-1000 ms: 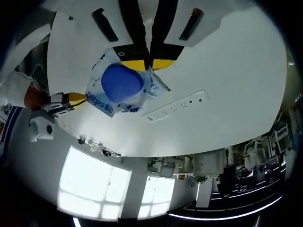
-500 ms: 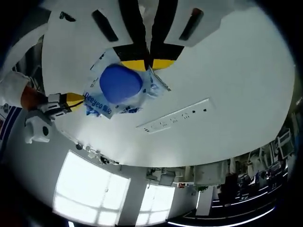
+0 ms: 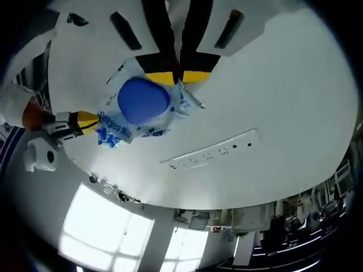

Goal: Arrange the tabletop items into an orderly group along one side of the table until the central work area is clear of visible clutter.

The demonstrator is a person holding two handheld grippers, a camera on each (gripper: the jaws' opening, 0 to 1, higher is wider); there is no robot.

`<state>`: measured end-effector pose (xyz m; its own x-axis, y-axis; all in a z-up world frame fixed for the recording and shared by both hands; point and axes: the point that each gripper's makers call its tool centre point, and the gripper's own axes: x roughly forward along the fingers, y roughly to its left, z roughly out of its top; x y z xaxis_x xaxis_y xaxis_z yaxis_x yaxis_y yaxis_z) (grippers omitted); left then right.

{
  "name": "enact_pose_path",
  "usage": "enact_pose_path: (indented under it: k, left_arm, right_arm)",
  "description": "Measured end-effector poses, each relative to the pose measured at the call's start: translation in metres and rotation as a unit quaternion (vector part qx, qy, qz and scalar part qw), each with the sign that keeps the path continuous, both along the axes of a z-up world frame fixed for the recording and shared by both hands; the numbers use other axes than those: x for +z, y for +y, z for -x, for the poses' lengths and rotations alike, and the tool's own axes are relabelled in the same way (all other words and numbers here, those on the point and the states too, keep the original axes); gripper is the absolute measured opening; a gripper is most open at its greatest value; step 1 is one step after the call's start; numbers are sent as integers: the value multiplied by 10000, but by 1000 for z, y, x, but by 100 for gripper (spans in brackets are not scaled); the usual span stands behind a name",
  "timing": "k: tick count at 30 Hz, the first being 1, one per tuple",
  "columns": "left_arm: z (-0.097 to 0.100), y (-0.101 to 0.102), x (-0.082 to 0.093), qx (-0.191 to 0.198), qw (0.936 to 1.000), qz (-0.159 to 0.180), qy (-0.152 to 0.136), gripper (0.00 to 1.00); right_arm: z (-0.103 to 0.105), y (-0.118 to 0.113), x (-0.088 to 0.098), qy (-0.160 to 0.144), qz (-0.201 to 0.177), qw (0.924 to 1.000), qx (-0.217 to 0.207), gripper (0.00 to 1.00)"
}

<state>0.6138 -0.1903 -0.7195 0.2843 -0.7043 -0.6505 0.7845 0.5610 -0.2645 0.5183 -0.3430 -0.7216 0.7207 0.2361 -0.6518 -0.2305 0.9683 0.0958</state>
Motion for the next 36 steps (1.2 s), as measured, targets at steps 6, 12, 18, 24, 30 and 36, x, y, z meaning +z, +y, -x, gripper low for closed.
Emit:
enact_pose_path:
  k: [6, 12, 18, 24, 30, 36]
  left_arm:
    - [-1, 1, -8, 41, 9999, -20, 91, 0]
    - [0, 0, -11, 32, 9999, -12, 135, 0]
    - [2, 3, -17, 40, 9998, -59, 177, 0]
    - [0, 2, -22, 59, 9998, -93, 181, 0]
    - [1, 3, -26, 30, 9997, -149, 205, 0]
    - [0, 4, -28, 21, 9996, -187, 188, 1]
  right_arm:
    - [-1, 1, -5, 42, 50, 10000, 27, 0]
    - [0, -2, -11, 121, 152, 9998, 29, 0]
    - [1, -1, -14, 161, 132, 9998, -6, 0]
    - [1, -1, -14, 169, 129, 9998, -63, 0]
    - [2, -3, -15, 174, 190, 9997, -51, 0]
    - [3, -3, -15, 168, 211, 9996, -84, 1]
